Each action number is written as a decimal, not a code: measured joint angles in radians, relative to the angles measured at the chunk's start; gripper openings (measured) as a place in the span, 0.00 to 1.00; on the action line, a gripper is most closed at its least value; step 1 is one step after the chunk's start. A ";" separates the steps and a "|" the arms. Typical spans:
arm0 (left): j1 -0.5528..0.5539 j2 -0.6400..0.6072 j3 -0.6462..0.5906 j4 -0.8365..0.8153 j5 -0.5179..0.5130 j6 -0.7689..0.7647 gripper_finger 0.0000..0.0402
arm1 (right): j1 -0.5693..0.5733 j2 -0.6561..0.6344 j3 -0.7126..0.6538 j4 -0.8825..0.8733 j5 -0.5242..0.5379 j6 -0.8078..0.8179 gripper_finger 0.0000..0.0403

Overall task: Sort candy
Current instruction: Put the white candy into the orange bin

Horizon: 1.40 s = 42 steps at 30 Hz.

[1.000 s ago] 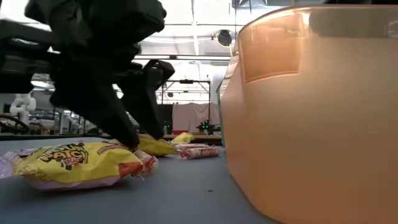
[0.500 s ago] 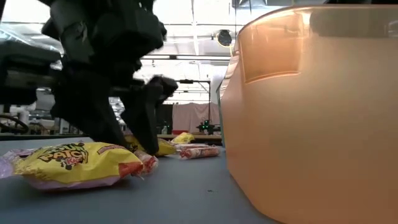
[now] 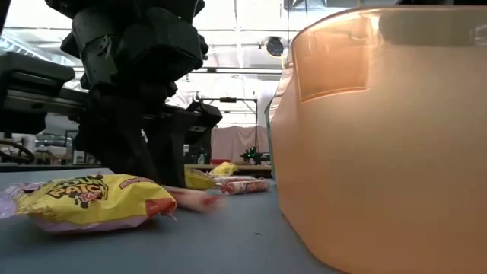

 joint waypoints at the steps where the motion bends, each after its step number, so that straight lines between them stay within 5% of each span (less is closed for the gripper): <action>1: 0.000 -0.001 0.000 -0.001 0.003 0.000 0.16 | 0.000 0.000 0.000 -0.001 0.000 0.000 0.42; 4: 0.001 -0.007 -0.001 -0.004 0.004 0.000 0.10 | 0.000 0.000 0.000 0.000 0.000 0.001 0.42; 11: 0.001 -0.008 0.004 -0.012 0.002 -0.025 0.14 | 0.000 0.000 0.000 0.016 0.029 -0.009 0.42; 24: -0.023 -0.213 0.018 -0.149 -0.149 -0.108 0.13 | 0.000 0.000 -0.001 0.179 0.298 -0.200 0.42; 33: -0.097 -0.348 0.021 -0.122 -0.406 -0.107 0.14 | -0.003 0.013 -0.001 0.341 0.624 -0.422 0.48; 42: -0.117 -0.362 0.021 -0.031 -0.482 -0.098 0.14 | -0.062 0.013 0.000 0.471 0.540 -0.571 0.57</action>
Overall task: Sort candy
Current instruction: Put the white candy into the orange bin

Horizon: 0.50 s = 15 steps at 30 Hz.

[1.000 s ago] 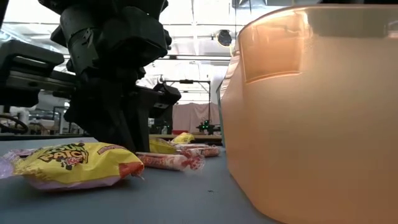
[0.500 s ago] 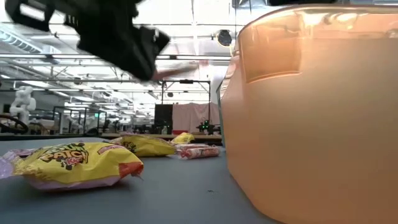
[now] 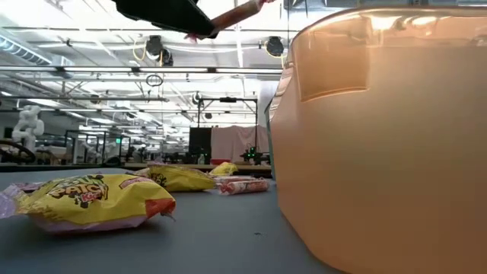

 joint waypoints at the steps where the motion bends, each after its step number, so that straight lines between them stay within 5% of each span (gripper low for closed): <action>1: 0.000 0.000 0.000 0.009 -0.001 0.000 0.14 | -0.008 0.000 0.000 0.007 -0.005 -0.004 0.57; 15: -0.001 0.000 0.000 0.042 -0.002 -0.010 0.14 | -0.092 0.000 0.000 0.007 -0.118 0.005 0.47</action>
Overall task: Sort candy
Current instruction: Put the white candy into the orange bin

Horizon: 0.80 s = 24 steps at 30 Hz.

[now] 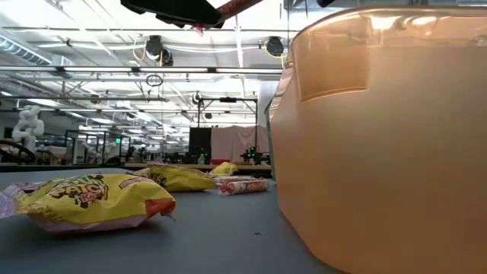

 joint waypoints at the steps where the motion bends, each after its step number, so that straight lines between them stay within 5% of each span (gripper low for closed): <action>1: 0.000 0.000 0.000 0.000 0.000 0.000 0.14 | -0.004 0.000 0.000 0.000 -0.007 0.002 0.47; 24: 0.000 0.000 0.000 0.019 0.001 -0.027 0.14 | -0.026 0.047 0.000 0.031 -0.005 -0.009 0.26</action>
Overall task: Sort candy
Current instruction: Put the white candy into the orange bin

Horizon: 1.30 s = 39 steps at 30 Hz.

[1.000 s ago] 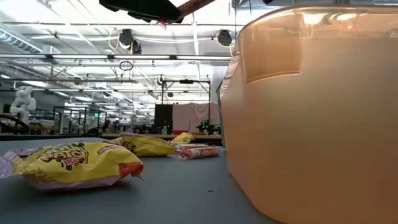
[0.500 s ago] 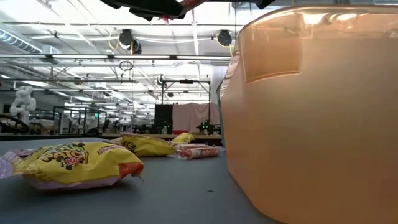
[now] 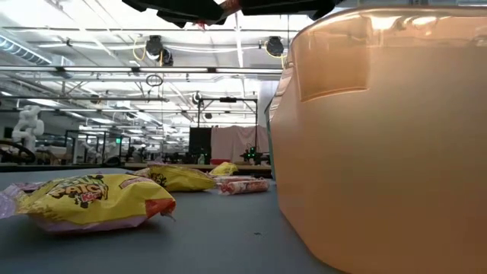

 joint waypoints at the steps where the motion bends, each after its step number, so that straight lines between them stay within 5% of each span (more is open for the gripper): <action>1: 0.000 0.000 0.000 0.000 0.001 0.000 0.14 | -0.002 0.003 0.000 0.000 0.000 0.000 0.24; 23: -0.001 0.002 0.000 -0.005 0.014 -0.078 0.16 | -0.004 0.005 0.000 0.028 -0.003 -0.011 0.09; 39: -0.044 0.002 0.000 -0.007 -0.095 -0.121 0.63 | 0.025 -0.058 0.000 -0.017 -0.005 -0.037 0.10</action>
